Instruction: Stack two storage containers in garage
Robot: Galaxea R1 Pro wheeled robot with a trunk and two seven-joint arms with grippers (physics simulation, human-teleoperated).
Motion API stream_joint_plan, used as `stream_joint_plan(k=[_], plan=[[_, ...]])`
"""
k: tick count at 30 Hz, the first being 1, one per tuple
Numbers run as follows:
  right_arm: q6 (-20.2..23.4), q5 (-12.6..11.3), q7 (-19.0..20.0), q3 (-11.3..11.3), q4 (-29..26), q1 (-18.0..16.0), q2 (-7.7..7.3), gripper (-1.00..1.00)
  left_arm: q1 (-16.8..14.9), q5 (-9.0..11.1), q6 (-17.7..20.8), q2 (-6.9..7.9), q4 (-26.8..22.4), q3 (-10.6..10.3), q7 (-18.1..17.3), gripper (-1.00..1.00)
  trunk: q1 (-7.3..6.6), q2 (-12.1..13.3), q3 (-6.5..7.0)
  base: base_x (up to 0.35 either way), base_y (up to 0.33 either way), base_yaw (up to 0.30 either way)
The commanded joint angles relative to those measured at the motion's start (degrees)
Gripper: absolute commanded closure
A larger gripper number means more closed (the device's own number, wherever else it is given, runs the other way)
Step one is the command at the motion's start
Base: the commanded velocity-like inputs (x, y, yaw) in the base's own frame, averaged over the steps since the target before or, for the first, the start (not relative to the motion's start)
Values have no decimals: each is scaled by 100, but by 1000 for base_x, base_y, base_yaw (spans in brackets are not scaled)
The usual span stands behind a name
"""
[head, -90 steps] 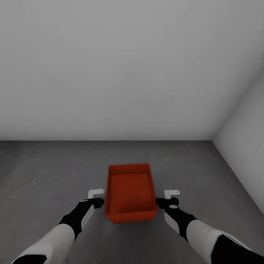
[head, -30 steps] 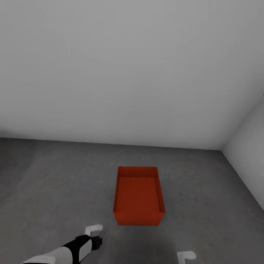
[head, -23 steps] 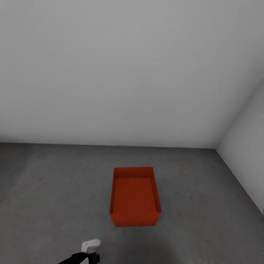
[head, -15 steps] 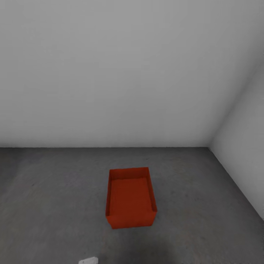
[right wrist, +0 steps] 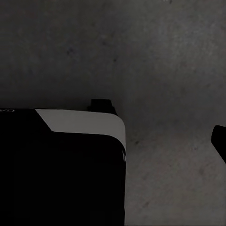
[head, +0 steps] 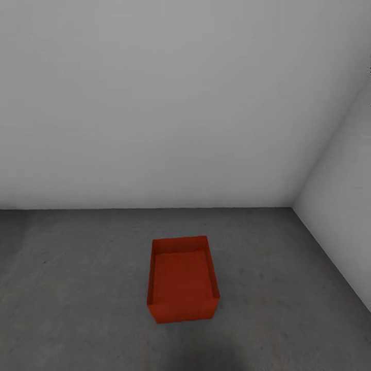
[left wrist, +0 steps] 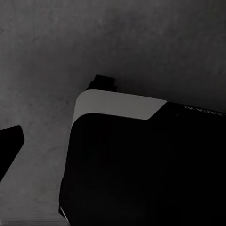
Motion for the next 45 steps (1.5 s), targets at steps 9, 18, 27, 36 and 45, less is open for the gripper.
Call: stream_joint_plan(k=[9,18,27,36,45], plan=[[-22,-58,-14,48,0,15,15,-100,183,46,51,10,-3,-8,25,-100,0,-3,72,0,0,0],[-18,-58,-13,43,0,16,20,-100,295,49,17,-3,-3,-8,19,-100,0,-3,151,0,0,0],[-1,-58,-13,44,0,16,21,-100,306,49,5,-3,-3,-8,16,-100,0,-3,230,0,0,0],[15,-64,337,45,16,255,16,-100,559,47,-6,83,-3,-8,-686,-100,0,-3,309,0,0,0],[-12,-40,1662,37,372,462,-31,-100,663,48,-1,291,-3,-8,-962,-100,0,-3,388,0,0,0]])
